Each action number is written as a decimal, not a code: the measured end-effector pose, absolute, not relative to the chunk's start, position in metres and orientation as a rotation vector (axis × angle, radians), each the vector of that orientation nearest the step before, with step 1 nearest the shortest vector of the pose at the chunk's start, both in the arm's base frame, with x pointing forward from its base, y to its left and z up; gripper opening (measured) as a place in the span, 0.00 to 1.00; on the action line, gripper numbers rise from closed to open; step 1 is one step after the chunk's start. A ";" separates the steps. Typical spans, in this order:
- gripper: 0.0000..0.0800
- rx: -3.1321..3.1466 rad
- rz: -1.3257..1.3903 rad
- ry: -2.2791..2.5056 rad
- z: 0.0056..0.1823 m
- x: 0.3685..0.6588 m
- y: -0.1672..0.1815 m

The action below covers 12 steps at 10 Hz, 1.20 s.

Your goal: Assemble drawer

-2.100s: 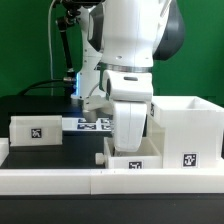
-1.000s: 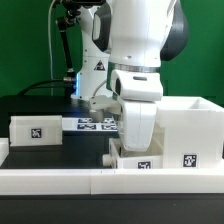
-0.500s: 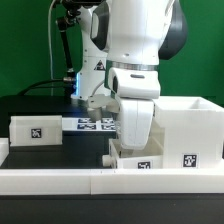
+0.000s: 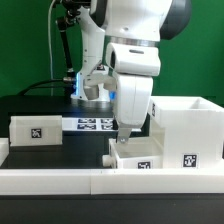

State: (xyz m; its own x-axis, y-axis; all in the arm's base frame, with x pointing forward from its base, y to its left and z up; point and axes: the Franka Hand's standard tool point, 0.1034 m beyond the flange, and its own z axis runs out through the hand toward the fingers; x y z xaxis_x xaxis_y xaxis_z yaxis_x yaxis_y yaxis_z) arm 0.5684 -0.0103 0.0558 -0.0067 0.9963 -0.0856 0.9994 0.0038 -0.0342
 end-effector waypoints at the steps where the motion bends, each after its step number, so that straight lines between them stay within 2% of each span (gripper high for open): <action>1: 0.81 2.191 -0.145 2.202 0.059 0.572 -0.019; 6: 0.81 2.191 -0.092 2.262 0.058 0.573 -0.047; 10: 0.81 2.326 0.029 2.305 0.041 0.598 -0.058; 12: 0.81 2.392 0.103 2.304 0.032 0.595 -0.059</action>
Offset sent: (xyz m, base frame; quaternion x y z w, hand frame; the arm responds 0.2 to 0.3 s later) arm 0.0000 0.0000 0.0000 0.0000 0.0000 0.0000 1.0000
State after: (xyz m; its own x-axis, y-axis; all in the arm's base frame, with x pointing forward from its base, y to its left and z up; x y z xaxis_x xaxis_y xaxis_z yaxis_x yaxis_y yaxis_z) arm 0.5946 -0.0593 0.0325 0.0442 0.9846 0.1690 0.9958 -0.0298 -0.0870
